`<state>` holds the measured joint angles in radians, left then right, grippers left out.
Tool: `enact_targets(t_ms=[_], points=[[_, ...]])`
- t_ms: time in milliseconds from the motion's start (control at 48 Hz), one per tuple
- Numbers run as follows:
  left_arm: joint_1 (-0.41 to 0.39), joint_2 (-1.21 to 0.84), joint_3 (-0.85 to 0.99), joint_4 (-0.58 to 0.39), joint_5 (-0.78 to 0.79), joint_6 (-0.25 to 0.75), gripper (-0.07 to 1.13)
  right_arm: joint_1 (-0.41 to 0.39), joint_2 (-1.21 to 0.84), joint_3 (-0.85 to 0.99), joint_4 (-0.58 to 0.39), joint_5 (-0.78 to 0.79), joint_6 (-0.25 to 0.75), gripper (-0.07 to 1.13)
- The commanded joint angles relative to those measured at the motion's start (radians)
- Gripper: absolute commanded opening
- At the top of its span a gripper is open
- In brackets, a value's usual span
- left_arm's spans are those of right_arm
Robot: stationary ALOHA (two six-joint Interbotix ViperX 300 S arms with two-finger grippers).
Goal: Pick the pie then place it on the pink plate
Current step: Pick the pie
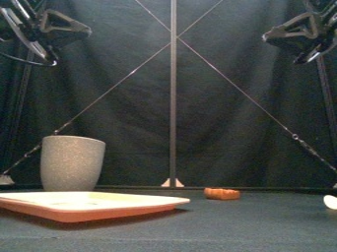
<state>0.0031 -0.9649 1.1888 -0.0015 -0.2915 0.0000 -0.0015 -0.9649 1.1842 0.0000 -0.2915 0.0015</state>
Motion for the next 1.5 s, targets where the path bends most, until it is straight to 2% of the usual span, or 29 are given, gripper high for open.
enact_targets(t_ms=[21, 271, 396, 500, 583, 708, 792, 833, 979, 1062, 1125, 1292, 1500], points=[[0.021, 0.008, -0.008, 0.011, -0.014, 0.005, 0.03, -0.031, 0.041, -0.025, -0.006, -0.008, -0.003, 0.04], [0.044, 0.008, -0.023, 0.017, -0.055, 0.006, 0.04, -0.216, 0.268, -0.132, -0.051, 0.028, 0.003, 0.04], [0.049, 0.008, -0.023, 0.023, -0.075, 0.006, 0.04, -0.262, 0.390, -0.202, -0.061, 0.110, 0.008, 0.07], [0.049, 0.008, -0.021, 0.023, -0.078, 0.005, 0.04, -0.250, 0.465, -0.244, -0.060, 0.135, 0.009, 0.23], [0.049, 0.009, -0.023, 0.025, -0.078, 0.006, 0.04, -0.235, 0.502, -0.261, -0.057, 0.121, 0.009, 0.44], [0.051, 0.008, -0.023, 0.035, -0.078, 0.006, 0.04, -0.229, 0.552, -0.273, -0.018, 0.084, 0.012, 0.83], [0.051, 0.009, -0.021, 0.043, -0.078, 0.006, 0.04, -0.232, 0.581, -0.278, 0.044, 0.077, 0.011, 1.02], [0.051, 0.008, -0.021, 0.048, -0.078, 0.006, 0.04, -0.233, 0.595, -0.279, 0.074, 0.077, 0.009, 1.07], [0.051, 0.009, -0.017, 0.058, -0.080, 0.005, 0.04, -0.241, 0.632, -0.285, 0.121, 0.094, 0.011, 1.07], [0.051, 0.009, -0.015, 0.058, -0.078, 0.005, 0.04, -0.244, 0.650, -0.291, 0.127, 0.164, 0.009, 1.06], [0.051, 0.009, -0.012, 0.058, -0.078, 0.006, 0.04, -0.245, 0.663, -0.311, 0.121, 0.284, 0.008, 1.06], [0.052, 0.009, -0.002, 0.058, -0.078, 0.006, 0.04, -0.288, 0.707, -0.416, 0.091, 0.726, -0.018, 1.06], [0.061, 0.009, 0.002, 0.058, -0.080, 0.006, 0.04, -0.293, 0.781, -0.531, -0.025, 0.916, -0.117, 1.06]])
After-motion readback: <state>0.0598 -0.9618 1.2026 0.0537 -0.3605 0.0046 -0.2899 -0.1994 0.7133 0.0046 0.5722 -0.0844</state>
